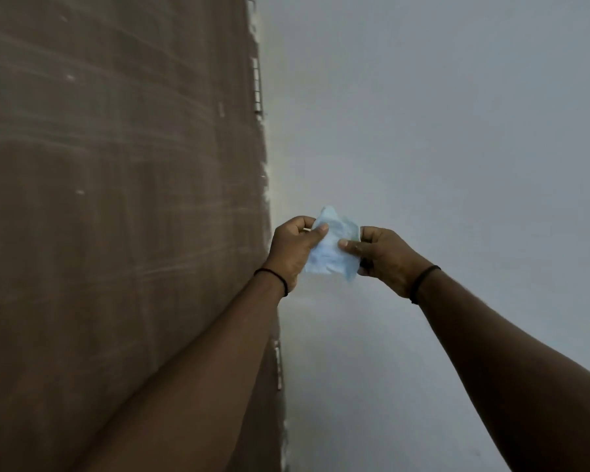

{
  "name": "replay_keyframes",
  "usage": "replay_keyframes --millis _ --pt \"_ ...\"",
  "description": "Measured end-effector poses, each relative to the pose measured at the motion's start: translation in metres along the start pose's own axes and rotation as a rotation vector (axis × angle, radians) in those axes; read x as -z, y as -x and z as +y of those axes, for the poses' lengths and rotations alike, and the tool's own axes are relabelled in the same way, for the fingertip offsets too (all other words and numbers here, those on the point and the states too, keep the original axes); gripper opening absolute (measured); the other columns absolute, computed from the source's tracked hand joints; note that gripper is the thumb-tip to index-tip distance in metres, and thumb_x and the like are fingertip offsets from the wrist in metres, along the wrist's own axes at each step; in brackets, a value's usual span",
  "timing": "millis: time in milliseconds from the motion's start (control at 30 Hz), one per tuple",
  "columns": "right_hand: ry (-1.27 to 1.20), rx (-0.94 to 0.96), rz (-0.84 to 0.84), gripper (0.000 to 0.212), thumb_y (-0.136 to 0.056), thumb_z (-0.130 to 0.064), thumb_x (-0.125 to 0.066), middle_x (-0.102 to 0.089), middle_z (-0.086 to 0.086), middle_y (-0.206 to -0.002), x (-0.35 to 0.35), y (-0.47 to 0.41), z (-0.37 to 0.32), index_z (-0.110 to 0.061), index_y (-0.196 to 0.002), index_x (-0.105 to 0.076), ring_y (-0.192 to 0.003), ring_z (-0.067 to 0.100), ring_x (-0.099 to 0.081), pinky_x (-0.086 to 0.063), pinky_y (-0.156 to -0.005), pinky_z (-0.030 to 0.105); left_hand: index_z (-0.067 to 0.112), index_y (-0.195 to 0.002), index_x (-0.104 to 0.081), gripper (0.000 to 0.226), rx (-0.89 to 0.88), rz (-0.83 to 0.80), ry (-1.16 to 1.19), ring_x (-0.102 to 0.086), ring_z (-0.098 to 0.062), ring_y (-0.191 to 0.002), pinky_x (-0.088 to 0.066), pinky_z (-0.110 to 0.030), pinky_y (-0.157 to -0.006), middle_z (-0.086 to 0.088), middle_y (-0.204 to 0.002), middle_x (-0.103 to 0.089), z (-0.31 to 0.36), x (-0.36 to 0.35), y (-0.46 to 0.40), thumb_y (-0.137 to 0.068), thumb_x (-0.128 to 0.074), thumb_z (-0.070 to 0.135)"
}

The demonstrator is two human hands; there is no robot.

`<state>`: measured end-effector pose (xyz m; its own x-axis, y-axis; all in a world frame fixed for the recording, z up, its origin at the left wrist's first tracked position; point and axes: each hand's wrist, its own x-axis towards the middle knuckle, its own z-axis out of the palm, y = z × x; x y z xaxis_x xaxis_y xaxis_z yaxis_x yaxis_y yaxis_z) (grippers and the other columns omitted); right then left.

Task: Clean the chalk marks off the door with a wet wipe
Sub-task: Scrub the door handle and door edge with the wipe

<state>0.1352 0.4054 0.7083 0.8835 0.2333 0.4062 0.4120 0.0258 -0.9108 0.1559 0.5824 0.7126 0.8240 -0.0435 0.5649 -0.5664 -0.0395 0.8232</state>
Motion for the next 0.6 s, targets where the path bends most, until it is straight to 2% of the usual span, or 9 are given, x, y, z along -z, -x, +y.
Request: replay_keyframes --millis 100,200,267,367,433,533,600 --pt "-0.047 0.059 -0.079 0.032 -0.089 -0.013 -0.064 -0.065 0.024 -0.104 -0.046 -0.010 -0.007 0.008 -0.112 -0.056 -0.090 0.033 -0.063 -0.055 -0.086 0.044 0.009 -0.085 -0.063 0.007 -0.096 0.106 -0.116 -0.060 -0.018 -0.072 -0.052 -0.033 -0.069 -0.008 -0.080 -0.065 0.020 0.046 0.017 -0.091 -0.066 0.012" --pt "-0.109 0.075 -0.072 0.016 -0.091 -0.006 -0.061 -0.066 0.019 -0.094 -0.088 -0.011 -0.011 0.000 -0.105 -0.058 -0.080 0.029 -0.064 -0.059 -0.071 0.039 0.002 -0.088 -0.067 0.006 -0.172 0.250 -0.271 -0.059 -0.018 -0.078 -0.053 -0.036 -0.074 -0.012 -0.083 -0.066 0.036 0.086 0.040 -0.088 -0.068 0.008" --pt "-0.120 0.092 -0.035 0.012 -0.092 -0.001 -0.058 -0.067 0.019 -0.089 -0.112 -0.011 -0.011 -0.003 -0.103 -0.062 -0.074 0.028 -0.064 -0.058 -0.066 0.038 0.005 -0.089 -0.070 0.003 -0.193 0.322 -0.336 -0.062 -0.018 -0.077 -0.054 -0.037 -0.070 -0.011 -0.087 -0.070 0.046 0.107 0.055 -0.086 -0.069 0.004" --pt "-0.157 0.149 -0.057 0.015 -0.090 0.005 -0.054 -0.066 0.018 -0.086 -0.146 -0.005 -0.016 -0.004 -0.094 -0.066 -0.068 0.027 -0.061 -0.056 -0.060 0.032 0.016 -0.079 -0.070 0.024 -0.162 0.387 -0.406 -0.055 -0.012 -0.051 -0.048 -0.028 -0.051 0.001 -0.064 -0.066 0.064 0.136 0.080 -0.085 -0.059 -0.004" --pt "-0.152 0.200 -0.095 0.017 -0.088 0.009 -0.052 -0.066 0.016 -0.086 -0.164 -0.001 -0.020 -0.001 -0.090 -0.066 -0.069 0.022 -0.061 -0.055 -0.059 0.028 0.018 -0.075 -0.071 0.031 -0.135 0.400 -0.442 -0.051 -0.008 -0.044 -0.045 -0.026 -0.047 0.009 -0.051 -0.060 0.076 0.153 0.095 -0.083 -0.053 -0.006" --pt "-0.256 0.171 -0.212 0.023 -0.090 0.008 -0.051 -0.065 0.014 -0.084 -0.192 0.003 -0.028 -0.007 -0.080 -0.065 -0.072 0.022 -0.061 -0.055 -0.062 0.030 0.018 -0.079 -0.071 0.030 -0.119 0.458 -0.504 -0.056 -0.003 -0.054 -0.047 -0.023 -0.053 0.008 -0.065 -0.065 0.096 0.170 0.118 -0.083 -0.052 -0.006" --pt "-0.322 0.141 -0.319 0.025 -0.093 0.006 -0.048 -0.066 0.013 -0.084 -0.211 0.008 -0.033 -0.008 -0.081 -0.065 -0.073 0.023 -0.062 -0.057 -0.063 0.031 0.018 -0.085 -0.069 0.025 -0.072 0.503 -0.492 -0.060 -0.008 -0.067 -0.049 -0.023 -0.058 0.004 -0.078 -0.067 0.105 0.178 0.132 -0.090 -0.049 0.003"
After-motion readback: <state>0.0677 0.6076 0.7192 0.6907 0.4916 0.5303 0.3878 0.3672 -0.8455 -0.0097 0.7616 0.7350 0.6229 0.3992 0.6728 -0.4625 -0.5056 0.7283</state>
